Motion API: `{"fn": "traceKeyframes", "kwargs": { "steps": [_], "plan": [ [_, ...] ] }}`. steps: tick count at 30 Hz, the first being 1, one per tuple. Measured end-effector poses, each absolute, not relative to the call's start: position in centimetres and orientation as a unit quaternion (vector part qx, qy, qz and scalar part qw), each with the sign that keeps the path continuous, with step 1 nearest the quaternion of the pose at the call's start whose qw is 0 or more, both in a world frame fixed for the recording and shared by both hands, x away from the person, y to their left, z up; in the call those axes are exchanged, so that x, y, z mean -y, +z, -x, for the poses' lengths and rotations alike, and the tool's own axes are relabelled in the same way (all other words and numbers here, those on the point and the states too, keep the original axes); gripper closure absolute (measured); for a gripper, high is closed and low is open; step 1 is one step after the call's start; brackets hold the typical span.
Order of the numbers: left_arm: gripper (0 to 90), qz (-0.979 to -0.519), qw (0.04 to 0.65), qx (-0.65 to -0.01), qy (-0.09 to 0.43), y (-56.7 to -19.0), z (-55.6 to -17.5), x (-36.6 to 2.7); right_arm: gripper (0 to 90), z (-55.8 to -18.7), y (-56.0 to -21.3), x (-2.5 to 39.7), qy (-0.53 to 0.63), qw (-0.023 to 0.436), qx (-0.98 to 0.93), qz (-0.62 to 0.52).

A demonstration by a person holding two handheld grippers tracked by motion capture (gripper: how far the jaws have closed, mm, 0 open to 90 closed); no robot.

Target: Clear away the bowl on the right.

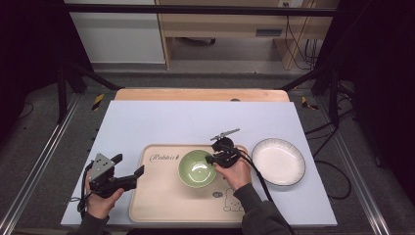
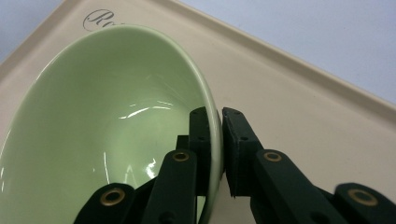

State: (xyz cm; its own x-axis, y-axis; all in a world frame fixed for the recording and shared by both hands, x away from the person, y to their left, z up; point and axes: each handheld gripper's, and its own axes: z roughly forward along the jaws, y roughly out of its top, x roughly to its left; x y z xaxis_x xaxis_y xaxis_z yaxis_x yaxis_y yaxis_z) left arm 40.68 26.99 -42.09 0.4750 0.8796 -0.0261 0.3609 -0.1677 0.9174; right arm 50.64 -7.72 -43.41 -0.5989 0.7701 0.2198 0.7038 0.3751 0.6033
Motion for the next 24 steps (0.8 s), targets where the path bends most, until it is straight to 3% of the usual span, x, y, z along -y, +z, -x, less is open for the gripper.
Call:
{"fn": "traceKeyframes", "kwargs": {
  "steps": [24],
  "plan": [
    [12.1,-0.714,0.477,-0.434,0.272,-42.11,-40.67,-26.97,83.3,-51.29,-44.29,8.52,0.344,0.046,-0.827,-0.443]
  ]
}}
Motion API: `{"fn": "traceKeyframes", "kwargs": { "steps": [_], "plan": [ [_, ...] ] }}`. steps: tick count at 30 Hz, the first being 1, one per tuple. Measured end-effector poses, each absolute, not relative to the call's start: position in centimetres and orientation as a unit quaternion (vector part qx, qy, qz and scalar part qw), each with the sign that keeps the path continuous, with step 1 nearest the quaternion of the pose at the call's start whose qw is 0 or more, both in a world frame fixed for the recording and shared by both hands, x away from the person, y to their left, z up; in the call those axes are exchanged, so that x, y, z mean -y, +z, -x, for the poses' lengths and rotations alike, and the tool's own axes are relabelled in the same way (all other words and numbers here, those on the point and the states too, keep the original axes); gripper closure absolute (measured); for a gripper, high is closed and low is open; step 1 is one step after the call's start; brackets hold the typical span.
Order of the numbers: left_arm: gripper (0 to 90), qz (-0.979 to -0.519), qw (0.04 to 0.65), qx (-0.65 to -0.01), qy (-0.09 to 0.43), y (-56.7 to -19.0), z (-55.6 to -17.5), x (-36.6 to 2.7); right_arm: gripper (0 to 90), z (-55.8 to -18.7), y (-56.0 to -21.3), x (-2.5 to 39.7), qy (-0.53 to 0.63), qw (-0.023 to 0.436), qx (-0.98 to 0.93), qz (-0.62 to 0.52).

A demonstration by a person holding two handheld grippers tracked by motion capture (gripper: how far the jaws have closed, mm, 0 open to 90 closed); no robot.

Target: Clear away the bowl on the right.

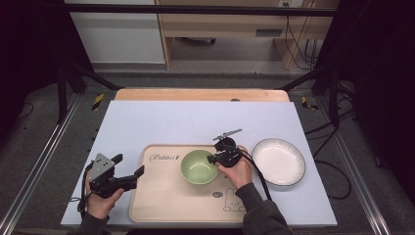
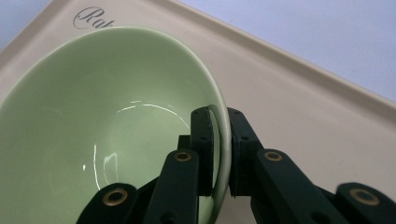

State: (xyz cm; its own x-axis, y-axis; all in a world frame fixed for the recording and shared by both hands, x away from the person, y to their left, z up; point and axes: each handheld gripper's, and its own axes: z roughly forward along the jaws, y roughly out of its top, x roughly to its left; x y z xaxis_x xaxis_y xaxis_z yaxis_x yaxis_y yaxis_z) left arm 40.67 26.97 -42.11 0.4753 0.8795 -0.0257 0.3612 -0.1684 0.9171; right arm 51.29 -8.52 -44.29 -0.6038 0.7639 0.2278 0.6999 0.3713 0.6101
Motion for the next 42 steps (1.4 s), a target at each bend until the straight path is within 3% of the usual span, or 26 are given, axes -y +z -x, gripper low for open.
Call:
{"fn": "traceKeyframes", "kwargs": {
  "steps": [7,30,42],
  "plan": [
    [12.1,-0.714,0.477,-0.434,0.273,-42.1,-40.6,-27.0,81.1,-51.3,-44.3,8.6,0.348,0.051,-0.828,-0.436],
    [11.8,-0.709,0.481,-0.435,0.276,-41.9,-40.6,-27.3,27.4,-48.8,-40.8,10.8,0.441,0.157,-0.793,-0.390],
    [11.5,-0.706,0.481,-0.439,0.277,-41.8,-40.6,-27.6,14.5,-47.8,-40.1,12.5,0.467,0.195,-0.775,-0.379]
  ]
}}
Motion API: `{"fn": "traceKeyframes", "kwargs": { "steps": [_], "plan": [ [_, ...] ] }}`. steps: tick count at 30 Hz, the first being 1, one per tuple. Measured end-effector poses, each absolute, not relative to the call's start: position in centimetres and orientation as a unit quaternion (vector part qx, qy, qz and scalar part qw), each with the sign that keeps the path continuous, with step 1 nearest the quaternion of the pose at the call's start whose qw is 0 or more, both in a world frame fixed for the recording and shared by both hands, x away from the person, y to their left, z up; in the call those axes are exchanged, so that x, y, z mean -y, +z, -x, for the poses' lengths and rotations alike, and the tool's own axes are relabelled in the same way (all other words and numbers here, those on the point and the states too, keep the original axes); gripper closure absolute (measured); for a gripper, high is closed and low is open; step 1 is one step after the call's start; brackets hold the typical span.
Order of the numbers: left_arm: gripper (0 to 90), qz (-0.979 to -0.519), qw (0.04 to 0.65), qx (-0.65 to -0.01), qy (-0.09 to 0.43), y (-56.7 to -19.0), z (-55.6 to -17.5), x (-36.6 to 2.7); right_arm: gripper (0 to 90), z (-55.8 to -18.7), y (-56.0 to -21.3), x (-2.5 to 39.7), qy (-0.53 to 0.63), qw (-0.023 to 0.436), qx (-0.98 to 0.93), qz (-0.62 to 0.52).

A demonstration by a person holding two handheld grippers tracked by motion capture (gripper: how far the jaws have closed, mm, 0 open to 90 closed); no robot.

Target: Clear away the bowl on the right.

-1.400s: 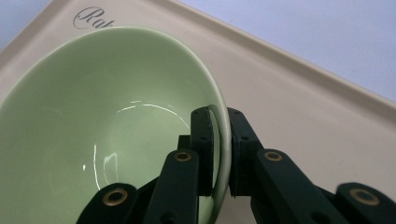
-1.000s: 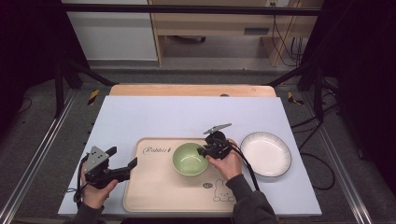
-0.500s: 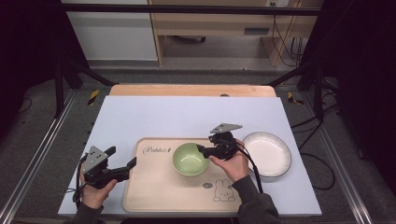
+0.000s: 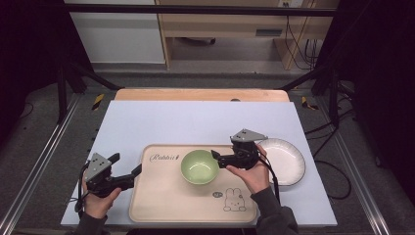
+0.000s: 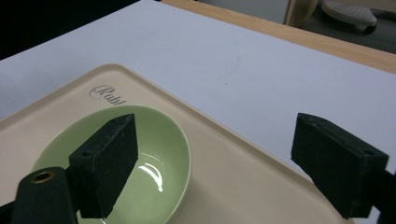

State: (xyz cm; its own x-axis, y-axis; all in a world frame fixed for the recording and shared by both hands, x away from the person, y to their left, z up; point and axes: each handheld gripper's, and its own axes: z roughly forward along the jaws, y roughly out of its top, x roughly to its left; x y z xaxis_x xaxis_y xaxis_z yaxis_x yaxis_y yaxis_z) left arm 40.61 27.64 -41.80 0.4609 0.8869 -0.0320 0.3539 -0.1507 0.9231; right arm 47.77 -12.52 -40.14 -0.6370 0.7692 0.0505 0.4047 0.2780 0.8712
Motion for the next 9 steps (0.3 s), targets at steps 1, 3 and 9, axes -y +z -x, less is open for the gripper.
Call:
{"fn": "traceKeyframes", "kwargs": {
  "steps": [1,3,9],
  "plan": [
    [11.5,-0.706,0.482,-0.440,0.277,-41.8,-40.6,-27.7,13.9,-47.6,-40.1,12.7,0.467,0.196,-0.775,-0.377],
    [11.4,-0.704,0.482,-0.441,0.278,-41.8,-40.6,-27.8,13.6,-47.3,-40.1,13.1,0.470,0.199,-0.774,-0.375],
    [11.2,-0.702,0.481,-0.444,0.279,-41.9,-40.7,-27.9,13.7,-46.5,-40.2,14.2,0.471,0.211,-0.770,-0.375]
  ]
}}
